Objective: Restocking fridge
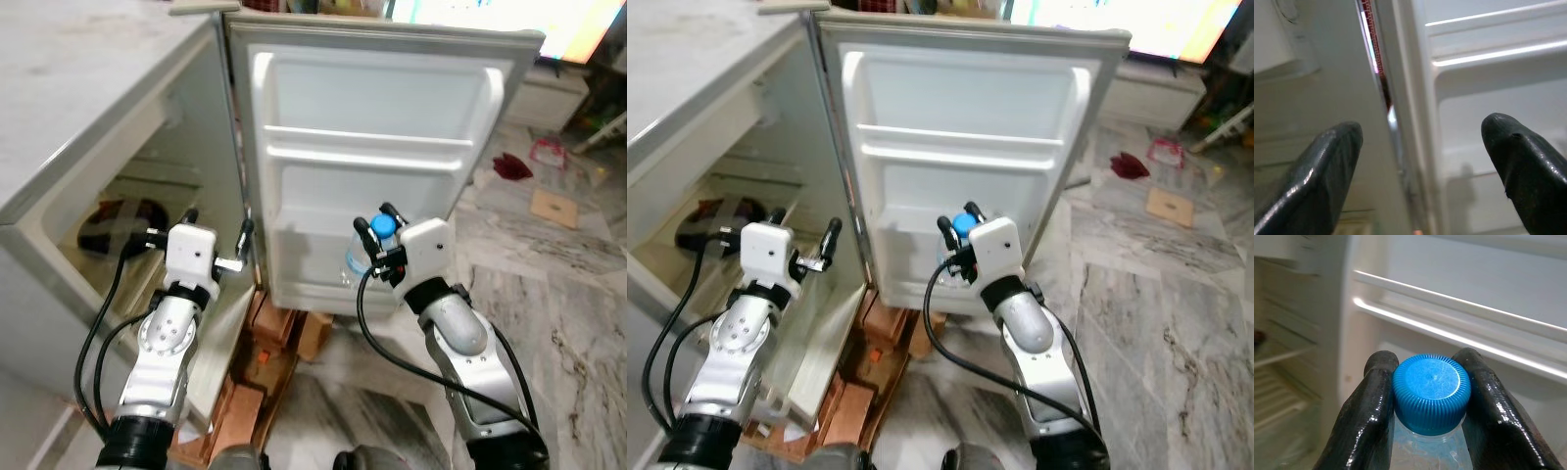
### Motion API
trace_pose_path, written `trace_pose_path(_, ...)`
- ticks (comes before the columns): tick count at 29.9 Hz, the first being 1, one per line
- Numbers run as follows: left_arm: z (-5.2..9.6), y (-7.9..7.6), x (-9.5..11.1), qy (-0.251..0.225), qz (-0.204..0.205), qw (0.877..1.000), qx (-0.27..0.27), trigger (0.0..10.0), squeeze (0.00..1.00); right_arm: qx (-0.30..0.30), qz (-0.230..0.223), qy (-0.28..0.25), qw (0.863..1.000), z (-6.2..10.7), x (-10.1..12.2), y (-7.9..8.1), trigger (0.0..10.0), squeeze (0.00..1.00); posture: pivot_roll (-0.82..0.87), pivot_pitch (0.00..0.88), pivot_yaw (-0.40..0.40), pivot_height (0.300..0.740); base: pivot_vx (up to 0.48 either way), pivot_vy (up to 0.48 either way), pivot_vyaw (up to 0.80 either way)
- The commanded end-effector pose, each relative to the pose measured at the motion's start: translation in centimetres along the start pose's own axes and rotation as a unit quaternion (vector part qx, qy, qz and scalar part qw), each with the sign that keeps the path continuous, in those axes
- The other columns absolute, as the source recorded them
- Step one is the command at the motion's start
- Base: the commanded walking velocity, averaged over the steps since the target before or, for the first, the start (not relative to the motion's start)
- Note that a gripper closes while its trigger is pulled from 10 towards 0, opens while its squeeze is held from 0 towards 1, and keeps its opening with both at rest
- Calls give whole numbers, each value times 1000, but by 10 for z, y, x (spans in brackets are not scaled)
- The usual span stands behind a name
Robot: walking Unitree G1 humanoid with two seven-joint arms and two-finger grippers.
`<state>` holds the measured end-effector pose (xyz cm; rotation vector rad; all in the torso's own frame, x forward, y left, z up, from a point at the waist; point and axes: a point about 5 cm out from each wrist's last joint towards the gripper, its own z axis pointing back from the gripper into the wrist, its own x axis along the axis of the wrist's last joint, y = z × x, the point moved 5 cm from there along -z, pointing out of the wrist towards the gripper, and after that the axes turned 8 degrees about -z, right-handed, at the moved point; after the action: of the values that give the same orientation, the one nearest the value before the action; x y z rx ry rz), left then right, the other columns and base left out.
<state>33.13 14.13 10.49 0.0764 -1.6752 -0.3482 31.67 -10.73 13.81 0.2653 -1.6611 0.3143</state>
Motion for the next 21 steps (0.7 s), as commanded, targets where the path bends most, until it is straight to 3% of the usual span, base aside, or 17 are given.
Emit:
trace_pose_path(1, 0, -5, 3, -9, 0, 1000, -15, 10000, 0, -20, -1, -13, 1000, -3, 6, -9, 10000, 0, -8, 0, -11, 740, 356, -315, 0)
trace_pose_path(9, 0, -5, 3, -9, 2, 1000, -15, 10000, 0, -23, 6, -14, 1000, -3, 6, -11, 10000, 0, -10, 0, -10, 740, 356, -318, 0)
trace_pose_path(12, 0, -5, 2, -8, 1, 1000, -12, 10000, 0, -21, 7, -14, 1000, -4, 6, -10, 10000, 0, -11, 0, -11, 740, 325, 0, 0)
trace_pose_path(21, 4, -2, -2, -1, 12, 1000, -7, 10000, 0, -15, 4, -9, 1000, -4, 2, -6, 10000, 0, -6, 0, -11, 740, 0, 0, 0)
